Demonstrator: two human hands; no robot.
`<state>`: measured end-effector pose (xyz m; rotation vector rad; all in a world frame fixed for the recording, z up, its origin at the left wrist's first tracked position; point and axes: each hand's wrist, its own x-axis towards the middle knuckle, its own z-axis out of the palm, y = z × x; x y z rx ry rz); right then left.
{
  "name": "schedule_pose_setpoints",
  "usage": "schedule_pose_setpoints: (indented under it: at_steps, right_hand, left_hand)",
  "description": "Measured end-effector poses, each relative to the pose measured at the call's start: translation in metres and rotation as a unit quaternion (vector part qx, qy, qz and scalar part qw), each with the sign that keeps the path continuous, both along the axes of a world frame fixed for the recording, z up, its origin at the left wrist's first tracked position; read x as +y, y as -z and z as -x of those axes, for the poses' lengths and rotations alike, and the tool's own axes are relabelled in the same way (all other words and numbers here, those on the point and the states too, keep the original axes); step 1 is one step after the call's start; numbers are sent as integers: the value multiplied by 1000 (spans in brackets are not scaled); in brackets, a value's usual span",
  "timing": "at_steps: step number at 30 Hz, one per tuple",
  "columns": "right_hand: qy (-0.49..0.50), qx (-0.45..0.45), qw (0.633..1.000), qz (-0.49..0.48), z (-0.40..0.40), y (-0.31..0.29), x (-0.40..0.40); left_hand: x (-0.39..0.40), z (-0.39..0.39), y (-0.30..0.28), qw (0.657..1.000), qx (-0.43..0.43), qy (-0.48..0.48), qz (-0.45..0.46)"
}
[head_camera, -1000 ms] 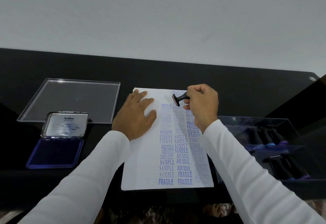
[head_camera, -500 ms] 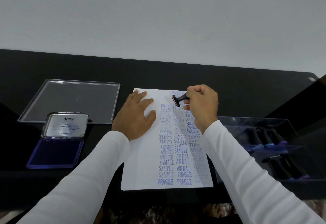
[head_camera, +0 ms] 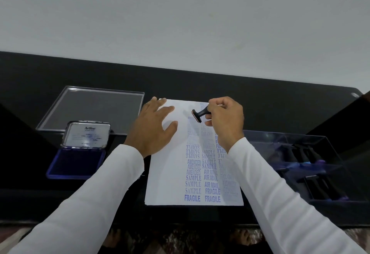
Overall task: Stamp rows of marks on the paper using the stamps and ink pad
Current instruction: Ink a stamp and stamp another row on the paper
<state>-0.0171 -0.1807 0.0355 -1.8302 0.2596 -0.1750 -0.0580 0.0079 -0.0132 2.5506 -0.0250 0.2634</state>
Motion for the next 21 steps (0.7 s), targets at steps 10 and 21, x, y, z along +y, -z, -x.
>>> schedule_pose_setpoints:
  at_steps: [10, 21]
  right_hand:
    - [-133, -11, 991, 14, 45, -12, 73]
    - [-252, -27, 967, 22, 101, -8, 167]
  left_hand:
    - [69, 84, -5, 999, -12, -52, 4]
    - [148, 166, 7, 989, -34, -140, -32]
